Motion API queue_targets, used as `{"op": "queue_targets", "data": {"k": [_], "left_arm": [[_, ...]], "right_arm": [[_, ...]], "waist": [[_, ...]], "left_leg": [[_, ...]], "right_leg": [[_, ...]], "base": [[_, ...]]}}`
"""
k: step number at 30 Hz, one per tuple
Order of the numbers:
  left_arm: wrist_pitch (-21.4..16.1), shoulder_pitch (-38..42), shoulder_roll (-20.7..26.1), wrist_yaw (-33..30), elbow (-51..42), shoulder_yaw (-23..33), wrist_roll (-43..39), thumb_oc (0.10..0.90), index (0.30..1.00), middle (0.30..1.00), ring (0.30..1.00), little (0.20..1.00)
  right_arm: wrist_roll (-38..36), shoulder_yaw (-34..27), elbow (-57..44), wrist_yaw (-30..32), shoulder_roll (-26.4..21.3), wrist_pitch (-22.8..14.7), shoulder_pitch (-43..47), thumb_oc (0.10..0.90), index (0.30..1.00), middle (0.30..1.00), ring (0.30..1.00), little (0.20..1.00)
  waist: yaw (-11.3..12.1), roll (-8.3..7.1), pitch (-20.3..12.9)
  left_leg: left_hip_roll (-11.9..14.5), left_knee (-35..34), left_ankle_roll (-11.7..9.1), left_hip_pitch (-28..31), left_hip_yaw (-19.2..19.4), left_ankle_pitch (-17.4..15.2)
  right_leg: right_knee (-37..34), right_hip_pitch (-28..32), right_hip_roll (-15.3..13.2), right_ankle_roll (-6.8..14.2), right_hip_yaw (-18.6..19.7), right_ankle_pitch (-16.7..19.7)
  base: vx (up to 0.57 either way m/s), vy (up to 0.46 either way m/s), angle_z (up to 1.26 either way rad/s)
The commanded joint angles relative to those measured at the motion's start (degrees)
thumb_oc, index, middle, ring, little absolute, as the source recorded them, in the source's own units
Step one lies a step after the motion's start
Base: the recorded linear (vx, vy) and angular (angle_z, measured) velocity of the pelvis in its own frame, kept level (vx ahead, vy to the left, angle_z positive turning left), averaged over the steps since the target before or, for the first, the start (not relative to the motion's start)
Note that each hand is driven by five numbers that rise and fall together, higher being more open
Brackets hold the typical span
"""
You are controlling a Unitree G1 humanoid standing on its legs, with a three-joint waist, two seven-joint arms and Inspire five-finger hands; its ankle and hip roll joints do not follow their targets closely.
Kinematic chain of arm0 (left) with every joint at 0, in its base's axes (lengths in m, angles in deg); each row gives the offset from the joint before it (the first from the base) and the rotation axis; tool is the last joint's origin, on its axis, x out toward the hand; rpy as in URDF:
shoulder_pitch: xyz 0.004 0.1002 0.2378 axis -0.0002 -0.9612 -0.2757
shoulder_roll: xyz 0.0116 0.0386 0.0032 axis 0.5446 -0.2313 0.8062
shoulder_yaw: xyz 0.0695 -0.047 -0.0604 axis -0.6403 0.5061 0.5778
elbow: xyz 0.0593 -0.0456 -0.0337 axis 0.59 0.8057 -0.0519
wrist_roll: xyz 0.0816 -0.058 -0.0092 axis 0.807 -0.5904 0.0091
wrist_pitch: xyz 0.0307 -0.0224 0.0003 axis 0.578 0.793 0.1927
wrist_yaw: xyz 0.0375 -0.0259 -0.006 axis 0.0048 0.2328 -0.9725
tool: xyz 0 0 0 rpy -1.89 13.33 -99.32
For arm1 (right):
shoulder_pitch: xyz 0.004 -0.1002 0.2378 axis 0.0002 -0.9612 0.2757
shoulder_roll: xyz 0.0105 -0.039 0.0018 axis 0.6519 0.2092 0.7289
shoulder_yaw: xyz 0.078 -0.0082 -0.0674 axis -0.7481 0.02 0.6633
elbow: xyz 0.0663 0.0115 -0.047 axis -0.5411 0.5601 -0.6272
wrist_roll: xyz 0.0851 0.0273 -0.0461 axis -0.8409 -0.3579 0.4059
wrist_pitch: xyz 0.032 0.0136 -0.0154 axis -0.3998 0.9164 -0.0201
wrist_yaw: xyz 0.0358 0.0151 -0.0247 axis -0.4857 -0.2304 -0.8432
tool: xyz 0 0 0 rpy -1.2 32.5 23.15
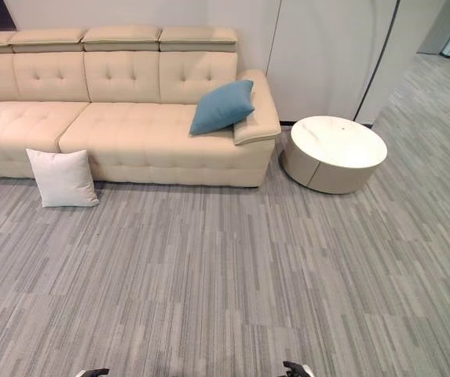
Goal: Pick up all the scattered cushions and arrange them neatly on the sofa.
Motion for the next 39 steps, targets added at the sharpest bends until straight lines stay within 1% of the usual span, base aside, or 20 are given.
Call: {"op": "queue_targets", "data": {"k": [1, 9, 19, 20, 25, 26, 27, 28, 29, 30, 31, 32, 33, 34, 37, 39], "left_arm": [[-0.15, 3.45, 0.77, -1.36, 1.52, 0.65, 1.97, 0.800, 0.900, 0.900, 0.900, 0.900], [-0.06, 3.76, 0.52, -1.64, 0.90, 0.14, 1.67, 0.800, 0.900, 0.900, 0.900, 0.900], [-0.14, 4.70, 0.01, -0.96, 0.05, -1.79, 2.14, 0.800, 0.900, 0.900, 0.900, 0.900], [-0.66, 5.06, -0.09, -0.32, -1.34, -3.02, 1.92, 0.800, 0.900, 0.900, 0.900, 0.900], [-1.10, 5.48, -0.13, 0.03, -3.19, -3.59, 0.77, 0.800, 0.900, 0.900, 0.900, 0.900], [-1.25, 6.20, -0.10, -0.32, -3.55, -3.84, 0.24, 0.800, 0.900, 0.900, 0.900, 0.900], [-1.25, 6.21, -0.10, -0.32, -3.55, -3.84, 0.24, 0.800, 0.900, 0.900, 0.900, 0.900], [-1.18, 6.53, -0.11, -0.42, -3.57, -3.93, 0.22, 0.800, 0.900, 0.900, 0.900, 0.900], [-1.10, 7.08, -0.30, -0.41, -3.56, -4.18, -0.06, 0.800, 0.900, 0.900, 0.900, 0.900], [-1.10, 7.08, -0.30, -0.41, -3.56, -4.18, -0.06, 0.800, 0.900, 0.900, 0.900, 0.900], [-1.14, 7.65, -0.41, -0.39, -3.73, -4.26, -0.72, 0.800, 0.900, 0.900, 0.900, 0.900], [-1.14, 7.66, -0.41, -0.39, -3.72, -4.26, -0.72, 0.800, 0.900, 0.900, 0.900, 0.900], [-1.20, 7.76, -0.55, -0.41, -3.74, -4.26, -0.99, 0.800, 0.900, 0.900, 0.900, 0.900], [-1.38, 7.71, -0.64, -0.39, -3.73, -4.24, -1.50, 0.800, 0.900, 0.900, 0.900, 0.900], [-1.41, 7.51, -0.68, -0.41, -3.63, -4.20, -1.87, 0.800, 0.900, 0.900, 0.900, 0.900], [-1.43, 7.32, -0.72, -0.29, -3.24, -4.34, -1.63, 0.800, 0.900, 0.900, 0.900, 0.900]], "right_arm": [[0.83, 1.19, 0.47, 1.68, -0.71, -0.87, 2.13, 0.800, 0.900, 0.900, 0.900, 0.900], [0.66, 1.20, 0.50, 1.73, -0.68, -0.74, 1.86, 0.800, 0.900, 0.900, 0.900, 0.900], [1.17, 1.75, 0.61, 1.70, -0.72, -0.36, 1.78, 0.800, 0.900, 0.900, 0.900, 0.900], [1.32, 1.82, 0.70, 1.83, -0.76, -0.32, 1.64, 0.800, 0.900, 0.900, 0.900, 0.900], [0.90, 1.72, 0.24, 1.84, -1.04, -0.51, 1.46, 0.800, 0.900, 0.900, 0.900, 0.900], [0.41, 1.53, -0.08, 2.11, -1.09, -0.79, 1.62, 0.800, 0.900, 0.900, 0.900, 0.900], [0.41, 1.52, -0.08, 2.11, -1.09, -0.79, 1.62, 0.800, 0.900, 0.900, 0.900, 0.900], [0.30, 1.46, -0.18, 2.16, -1.10, -0.96, 1.72, 0.800, 0.900, 0.900, 0.900, 0.900], [0.01, 1.36, -0.15, 2.40, -1.31, -1.07, 1.93, 0.800, 0.900, 0.900, 0.900, 0.900], [0.01, 1.36, -0.15, 2.40, -1.31, -1.07, 1.93, 0.800, 0.900, 0.900, 0.900, 0.900], [-0.16, 1.42, -0.18, 2.61, -1.68, -1.25, 2.35, 0.800, 0.900, 0.900, 0.900, 0.900], [-0.17, 1.41, -0.17, 2.61, -1.68, -1.26, 2.37, 0.800, 0.900, 0.900, 0.900, 0.900], [-0.24, 1.47, -0.13, 2.68, -1.80, -1.35, 2.44, 0.800, 0.900, 0.900, 0.900, 0.900], [-0.53, 1.42, 0.09, 2.66, -1.99, -1.30, 2.47, 0.800, 0.900, 0.900, 0.900, 0.900], [-0.80, 1.33, 0.27, 2.59, -2.10, -1.36, 2.42, 0.800, 0.900, 0.900, 0.900, 0.900], [-0.91, 1.38, 0.06, 2.49, -2.06, -1.34, 2.45, 0.800, 0.900, 0.900, 0.900, 0.900]], "waist": [[1.15, -1.65, -0.18], [0.82, -1.53, -0.21], [0.15, -1.26, 0.31], [-0.24, -1.00, 0.56], [-0.55, -0.77, 1.05], [-0.75, -0.90, 1.79], [-0.75, -0.90, 1.77], [-0.88, -1.07, 2.18], [-0.89, -1.39, 3.02], [-0.90, -1.39, 3.00], [-0.75, -1.87, 3.98], [-0.76, -1.86, 3.96], [-0.63, -1.98, 4.12], [-0.56, -2.19, 4.47], [-0.46, -2.38, 4.27], [-0.26, -2.40, 3.74]], "left_leg": [[-0.76, -0.77, -0.26, -0.68, -5.79, -3.50], [-0.60, -0.77, -0.25, -0.32, -6.10, -3.58], [-0.07, -0.77, -0.72, -0.71, -6.31, -3.21], [0.15, -0.77, -0.96, -1.03, -6.50, -3.02], [0.62, -0.77, -1.22, -1.56, -6.67, -2.66], [1.00, 1.11, -1.69, -2.69, -6.59, -2.85], [0.99, 1.20, -1.69, -2.76, -6.58, -2.90], [0.94, 3.97, -1.94, -4.11, -6.31, -3.69], [0.60, 8.77, -2.29, -6.51, -5.54, -4.78], [0.60, 8.79, -2.29, -6.53, -5.54, -4.79], [0.15, 13.67, -2.58, -8.98, -4.75, -5.43], [0.15, 13.84, -2.58, -9.10, -4.76, -5.51], [0.11, 15.45, -2.64, -9.94, -4.54, -5.33], [0.16, 17.26, -2.48, -11.85, -3.59, -4.77], [-0.11, 15.89, -1.99, -13.23, -2.67, -4.93], [-0.81, 13.35, -1.77, -15.49, -1.76, -3.37]], "right_leg": [[2.02, -1.61, -2.15, 5.01, 2.94, -1.68], [2.98, -1.67, -1.95, 4.76, 3.12, -2.30], [3.98, -2.51, -1.45, 4.19, 3.22, -2.94], [4.45, -3.16, -1.12, 3.93, 3.21, -3.23], [5.49, -4.16, -0.61, 3.52, 3.45, -3.68], [6.43, -4.99, -0.11, 3.03, 3.93, -4.11], [6.46, -5.03, -0.11, 3.03, 3.93, -4.11], [6.83, -5.29, -0.02, 2.76, 4.14, -4.28], [7.17, -5.52, -0.07, 2.48, 4.23, -4.51], [7.18, -5.54, -0.07, 2.48, 4.23, -4.51], [7.49, -5.41, -0.34, 2.14, 4.26, -4.40], [7.50, -5.46, -0.33, 2.15, 4.24, -4.40], [7.53, -5.30, -0.37, 1.98, 4.21, -4.42], [7.46, -4.94, -0.61, 1.84, 4.03, -4.53], [6.99, -4.43, -0.87, 1.97, 3.80, -4.72], [5.88, -3.35, -0.72, 2.26, 4.09, -5.00]], "base": [[0.00, 0.000, 0.00], [0.00, -0.005, 0.00], [0.00, -0.042, 0.00], [0.00, -0.060, 0.01], [-0.01, -0.067, 0.01], [-0.01, -0.085, 0.01], [-0.02, -0.113, 0.08], [-0.02, -0.067, 0.13], [-0.02, -0.067, 0.18], [-0.01, -0.078, 0.17], [0.00, -0.038, 0.09], [0.02, -0.048, 0.03], [0.08, -0.017, -0.05], [0.12, -0.014, -0.05], [0.13, 0.005, -0.03], [0.18, 0.031, 0.06]]}}
